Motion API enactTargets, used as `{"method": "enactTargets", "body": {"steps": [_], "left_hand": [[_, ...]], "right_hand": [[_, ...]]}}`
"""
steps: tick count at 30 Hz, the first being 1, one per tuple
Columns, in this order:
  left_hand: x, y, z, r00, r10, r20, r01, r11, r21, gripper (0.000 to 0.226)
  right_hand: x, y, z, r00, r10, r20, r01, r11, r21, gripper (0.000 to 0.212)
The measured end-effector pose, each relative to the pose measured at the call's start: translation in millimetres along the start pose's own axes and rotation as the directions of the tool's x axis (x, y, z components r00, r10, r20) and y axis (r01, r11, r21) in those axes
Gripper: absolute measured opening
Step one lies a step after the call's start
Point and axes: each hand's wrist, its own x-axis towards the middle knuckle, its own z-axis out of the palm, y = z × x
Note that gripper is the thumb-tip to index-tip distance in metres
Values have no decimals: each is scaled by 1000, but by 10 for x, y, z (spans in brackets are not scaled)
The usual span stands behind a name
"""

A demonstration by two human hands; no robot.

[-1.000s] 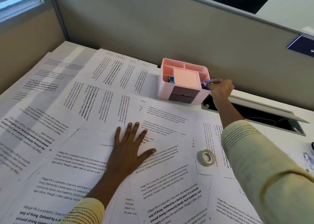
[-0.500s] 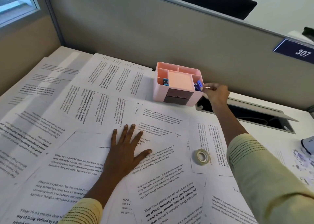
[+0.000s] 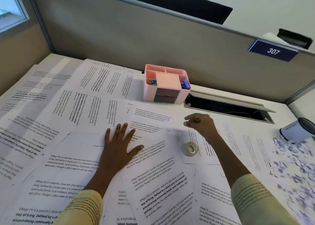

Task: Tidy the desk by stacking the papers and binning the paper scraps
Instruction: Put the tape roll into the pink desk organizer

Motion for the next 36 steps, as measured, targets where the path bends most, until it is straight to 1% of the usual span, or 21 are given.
{"method": "enactTargets", "body": {"steps": [4, 7, 10, 12, 15, 17, 21, 23, 29, 36], "left_hand": [[2, -3, 12, 1000, -2, 1, 2, 1000, -4, 82], [2, -4, 17, 1000, -8, -3, 8, 1000, -4, 83], [-5, -10, 28, 1000, -4, -7, 4, 1000, 4, 81], [-2, -13, 33, 1000, -4, -4, 4, 1000, 8, 80], [4, -9, 33, 1000, -8, -11, 8, 1000, 9, 80], [5, -6, 28, 1000, -5, -14, 6, 1000, 10, 80], [0, -12, 29, 1000, 1, -15, 0, 1000, 12, 79], [0, -13, 29, 1000, 1, -15, -1, 1000, 15, 79], [0, -8, 24, 1000, 4, -17, -4, 1000, 10, 80], [0, -3, 22, 1000, 3, -11, -3, 1000, 0, 81]], "right_hand": [[-267, 212, 65, 996, 21, 86, -16, 999, -50, 26], [-389, 333, 91, 995, 4, 97, 9, 990, -141, 32], [-468, 382, 98, 992, 6, 124, 18, 981, -194, 39], [-503, 393, 108, 987, 2, 159, 34, 974, -224, 46], [-528, 411, 129, 978, 8, 208, 46, 966, -255, 62], [-533, 423, 143, 977, 10, 214, 47, 964, -260, 68], [-513, 437, 163, 979, -14, 201, 73, 954, -290, 64], [-506, 438, 165, 982, -6, 187, 61, 955, -289, 60], [-471, 407, 155, 991, -35, 129, 61, 976, -207, 58], [-302, 225, 154, 993, -76, 90, 89, 985, -145, 53]]}}
